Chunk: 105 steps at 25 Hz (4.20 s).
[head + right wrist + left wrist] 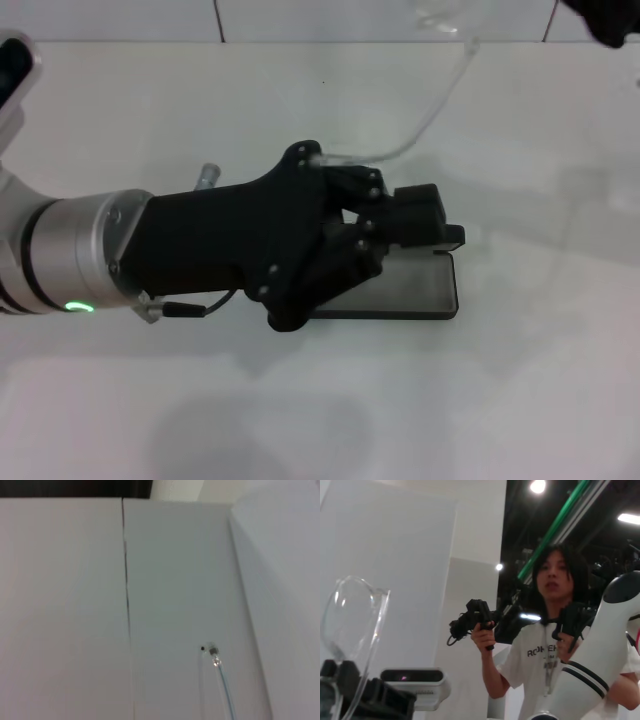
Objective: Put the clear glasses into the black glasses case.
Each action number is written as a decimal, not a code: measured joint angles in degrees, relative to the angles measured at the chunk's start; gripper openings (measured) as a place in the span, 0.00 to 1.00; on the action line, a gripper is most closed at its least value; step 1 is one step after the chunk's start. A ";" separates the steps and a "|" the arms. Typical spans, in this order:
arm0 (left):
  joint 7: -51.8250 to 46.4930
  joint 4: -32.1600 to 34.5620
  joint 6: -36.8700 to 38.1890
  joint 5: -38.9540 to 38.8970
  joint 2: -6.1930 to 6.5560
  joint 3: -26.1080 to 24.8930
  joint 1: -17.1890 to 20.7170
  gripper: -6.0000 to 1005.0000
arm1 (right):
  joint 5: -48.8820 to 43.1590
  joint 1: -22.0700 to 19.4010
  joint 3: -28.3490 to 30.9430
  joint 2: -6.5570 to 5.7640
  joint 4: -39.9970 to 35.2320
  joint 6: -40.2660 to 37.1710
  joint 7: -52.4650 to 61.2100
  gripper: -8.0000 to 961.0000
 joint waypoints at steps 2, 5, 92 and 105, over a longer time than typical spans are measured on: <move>0.21 -0.06 0.02 -0.11 -0.10 0.19 -0.02 0.05 | -0.02 0.72 -1.33 -0.08 0.66 0.34 -0.32 0.07; 0.45 -0.51 0.04 -1.14 -0.18 0.23 0.46 0.05 | -0.05 1.10 -3.00 -0.19 0.93 0.58 -0.31 0.07; 3.93 -11.03 -6.94 -14.09 0.16 -1.89 1.04 0.06 | -7.78 5.96 -16.61 -0.04 0.26 10.07 -1.30 0.07; 5.42 -7.44 -1.28 -7.46 2.11 -1.44 1.15 0.06 | -7.58 4.85 -12.42 -0.32 0.09 11.43 -1.62 0.07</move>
